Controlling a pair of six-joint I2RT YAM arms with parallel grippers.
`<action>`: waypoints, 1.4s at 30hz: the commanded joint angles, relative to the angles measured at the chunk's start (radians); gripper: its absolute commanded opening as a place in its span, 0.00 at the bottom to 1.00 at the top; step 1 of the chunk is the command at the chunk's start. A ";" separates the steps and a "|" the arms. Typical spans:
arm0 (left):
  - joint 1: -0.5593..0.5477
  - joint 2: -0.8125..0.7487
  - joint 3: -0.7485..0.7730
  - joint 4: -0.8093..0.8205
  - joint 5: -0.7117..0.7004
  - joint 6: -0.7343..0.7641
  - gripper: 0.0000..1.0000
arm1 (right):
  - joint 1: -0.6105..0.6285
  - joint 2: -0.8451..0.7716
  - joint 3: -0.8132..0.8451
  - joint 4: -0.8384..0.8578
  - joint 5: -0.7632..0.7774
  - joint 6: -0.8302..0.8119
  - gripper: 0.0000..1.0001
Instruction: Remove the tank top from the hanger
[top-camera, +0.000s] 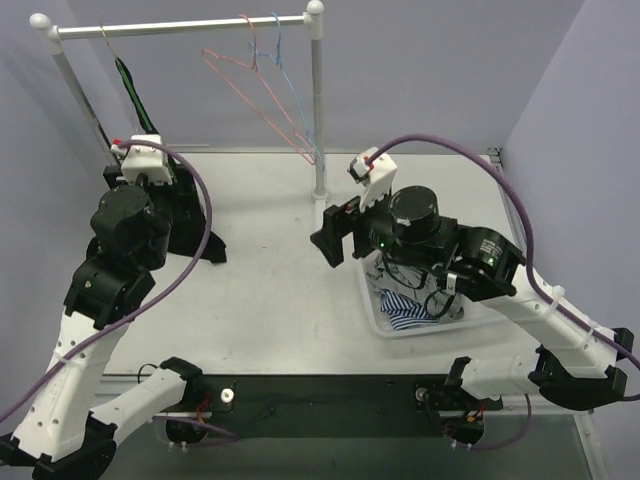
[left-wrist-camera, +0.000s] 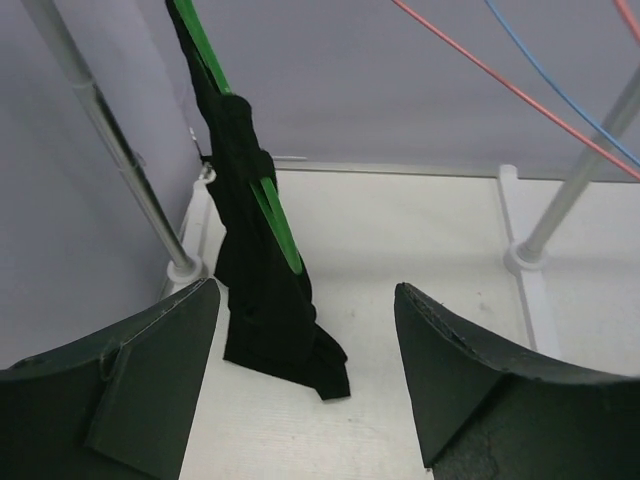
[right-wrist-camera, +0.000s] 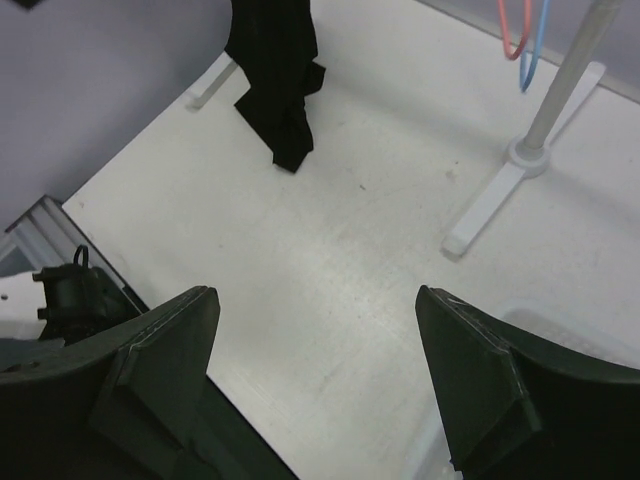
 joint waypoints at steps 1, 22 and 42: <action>0.059 0.111 0.127 0.129 -0.095 0.038 0.80 | 0.054 -0.022 -0.076 0.042 0.034 0.040 0.81; 0.374 0.571 0.557 -0.061 0.123 -0.024 0.66 | 0.168 -0.081 -0.151 0.030 0.117 0.018 0.79; 0.391 0.660 0.739 -0.084 0.176 -0.003 0.00 | 0.195 -0.043 -0.149 0.036 0.140 0.013 0.80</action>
